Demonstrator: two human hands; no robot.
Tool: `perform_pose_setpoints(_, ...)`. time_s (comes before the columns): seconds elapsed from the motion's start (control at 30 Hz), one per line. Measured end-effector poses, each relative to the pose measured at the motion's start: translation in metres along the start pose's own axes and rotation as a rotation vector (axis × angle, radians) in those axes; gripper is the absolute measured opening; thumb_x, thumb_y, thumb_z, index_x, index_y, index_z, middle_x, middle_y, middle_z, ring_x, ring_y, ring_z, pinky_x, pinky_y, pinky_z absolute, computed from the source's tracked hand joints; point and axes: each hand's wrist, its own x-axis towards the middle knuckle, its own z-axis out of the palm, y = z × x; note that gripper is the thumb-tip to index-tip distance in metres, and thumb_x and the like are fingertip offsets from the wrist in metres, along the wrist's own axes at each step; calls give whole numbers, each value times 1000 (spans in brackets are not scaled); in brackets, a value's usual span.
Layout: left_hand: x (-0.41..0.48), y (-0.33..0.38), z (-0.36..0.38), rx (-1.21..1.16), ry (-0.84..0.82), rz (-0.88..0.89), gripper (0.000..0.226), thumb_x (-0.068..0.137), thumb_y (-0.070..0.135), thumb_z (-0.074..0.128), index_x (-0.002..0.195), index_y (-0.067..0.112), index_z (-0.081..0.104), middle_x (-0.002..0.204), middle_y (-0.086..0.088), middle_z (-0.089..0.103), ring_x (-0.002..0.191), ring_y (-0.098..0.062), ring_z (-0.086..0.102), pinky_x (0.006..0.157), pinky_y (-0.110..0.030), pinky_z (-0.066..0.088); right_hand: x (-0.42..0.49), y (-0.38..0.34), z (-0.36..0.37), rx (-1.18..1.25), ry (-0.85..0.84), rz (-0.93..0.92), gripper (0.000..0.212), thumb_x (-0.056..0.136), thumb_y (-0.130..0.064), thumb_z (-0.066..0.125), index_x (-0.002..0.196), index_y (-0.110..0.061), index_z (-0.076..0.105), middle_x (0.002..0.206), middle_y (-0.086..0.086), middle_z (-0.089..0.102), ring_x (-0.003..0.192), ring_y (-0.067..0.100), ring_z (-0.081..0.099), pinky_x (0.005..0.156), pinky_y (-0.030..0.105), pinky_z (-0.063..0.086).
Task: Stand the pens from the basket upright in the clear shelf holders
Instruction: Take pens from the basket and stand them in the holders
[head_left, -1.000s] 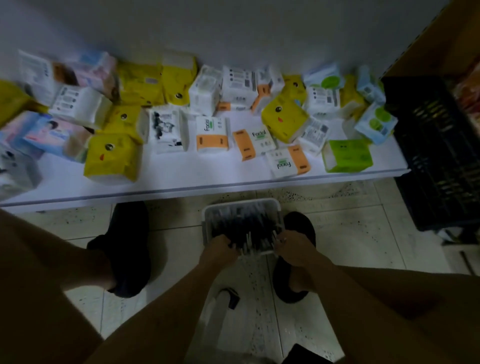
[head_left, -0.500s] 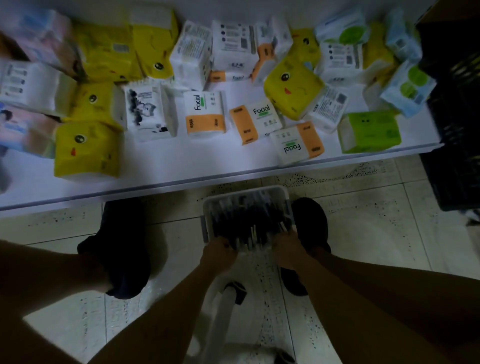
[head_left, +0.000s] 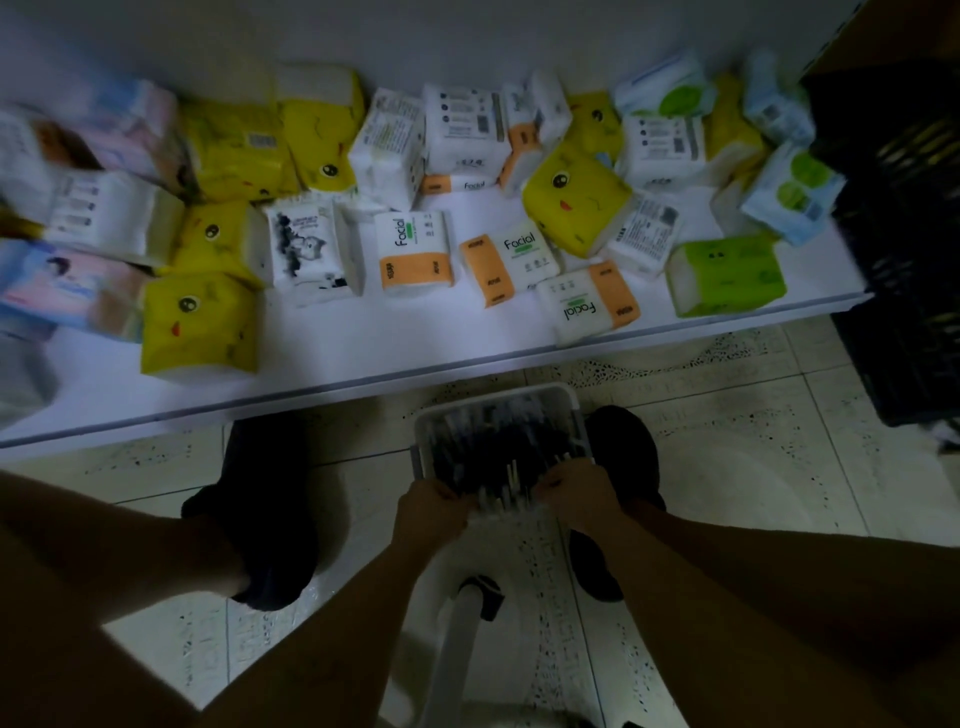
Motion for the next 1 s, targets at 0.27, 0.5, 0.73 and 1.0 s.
perform_pose_setpoints(0.27, -41, 9, -5, -72, -66, 45, 7, 97, 14, 50, 99, 10, 54, 75, -11, 68, 56, -14, 62, 44, -17, 43, -43, -23, -22, 169, 160, 53, 14, 80, -11, 74, 73, -4, 64, 72, 12, 60, 69, 28, 63, 70, 35, 56)
perform_pose_setpoints(0.5, -77, 18, -8, -215, -92, 72, 16, 96, 2, 42, 104, 8, 55, 96, -12, 64, 66, -23, 64, 55, -30, 47, -77, -53, -27, 256, 36, 113, 5, 93, -6, 48, 92, -11, 50, 73, 4, 56, 68, 23, 61, 74, 37, 60)
perform_pose_setpoints(0.73, -99, 44, -30, -150, 106, 374, 32, 104, 31, 34, 97, 10, 57, 82, -12, 61, 66, -21, 54, 60, -29, 43, -107, -77, -40, 184, 217, -61, 23, 103, -25, 35, 97, -12, 53, 97, 10, 55, 87, 22, 50, 77, 29, 39)
perform_pose_setpoints(1.0, -132, 87, -69, -411, 110, 532, 15, 101, 12, 41, 104, 5, 54, 76, -11, 58, 58, -20, 50, 52, -29, 40, -142, -136, -64, 572, 314, -319, 18, 101, -10, 43, 91, -12, 56, 73, 4, 61, 63, 20, 59, 59, 28, 52)
